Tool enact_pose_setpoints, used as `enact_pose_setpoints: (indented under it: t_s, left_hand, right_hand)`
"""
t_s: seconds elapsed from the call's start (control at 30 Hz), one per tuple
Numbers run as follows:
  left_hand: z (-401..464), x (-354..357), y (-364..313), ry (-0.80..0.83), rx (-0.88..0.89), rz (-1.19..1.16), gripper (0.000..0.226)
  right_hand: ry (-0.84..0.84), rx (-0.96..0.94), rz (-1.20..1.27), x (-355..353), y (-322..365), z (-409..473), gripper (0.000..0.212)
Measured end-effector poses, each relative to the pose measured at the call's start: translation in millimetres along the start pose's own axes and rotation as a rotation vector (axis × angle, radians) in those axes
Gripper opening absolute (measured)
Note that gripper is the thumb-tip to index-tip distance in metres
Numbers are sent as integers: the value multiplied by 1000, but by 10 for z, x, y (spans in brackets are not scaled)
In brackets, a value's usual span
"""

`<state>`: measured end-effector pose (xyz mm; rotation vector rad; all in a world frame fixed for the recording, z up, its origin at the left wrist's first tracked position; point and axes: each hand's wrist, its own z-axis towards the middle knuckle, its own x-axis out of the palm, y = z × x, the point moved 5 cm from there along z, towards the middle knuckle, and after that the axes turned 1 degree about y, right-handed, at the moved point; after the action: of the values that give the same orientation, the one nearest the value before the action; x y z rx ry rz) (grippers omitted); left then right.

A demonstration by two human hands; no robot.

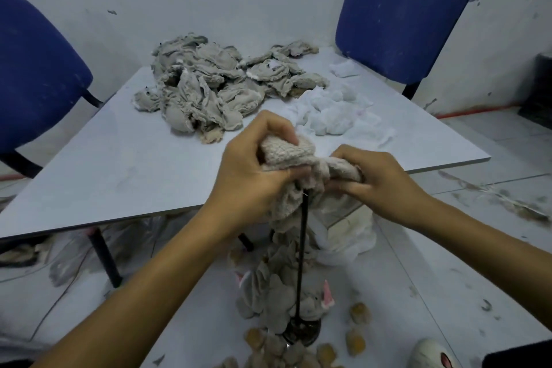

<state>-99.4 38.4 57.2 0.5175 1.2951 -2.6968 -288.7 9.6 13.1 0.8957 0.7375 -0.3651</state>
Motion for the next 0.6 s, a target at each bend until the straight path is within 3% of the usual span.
enact_pose_setpoints:
  t_s: [0.07, 0.17, 0.23, 0.47, 0.53, 0.6]
  left_hand:
    - [-19, -103, 77, 27, -33, 36, 44]
    - [-125, -133, 327, 290, -263, 219, 53]
    - [-185, -88, 378, 408, -284, 326, 55]
    - [-14, 18, 67, 258, -119, 293, 23]
    - [-14, -37, 30, 148, -53, 197, 25]
    - [-42, -55, 101, 153, -96, 189, 32]
  right_hand:
    - [-103, -65, 45, -91, 33, 8, 17]
    - [-104, -126, 88, -95, 103, -7, 27]
    - [-111, -129, 94, -91, 142, -24, 32]
    - [-223, -159, 82, -150, 342, -21, 27]
    - [-246, -206, 102, -162, 419, -38, 31]
    - [-191, -243, 25, -133, 429, -46, 31]
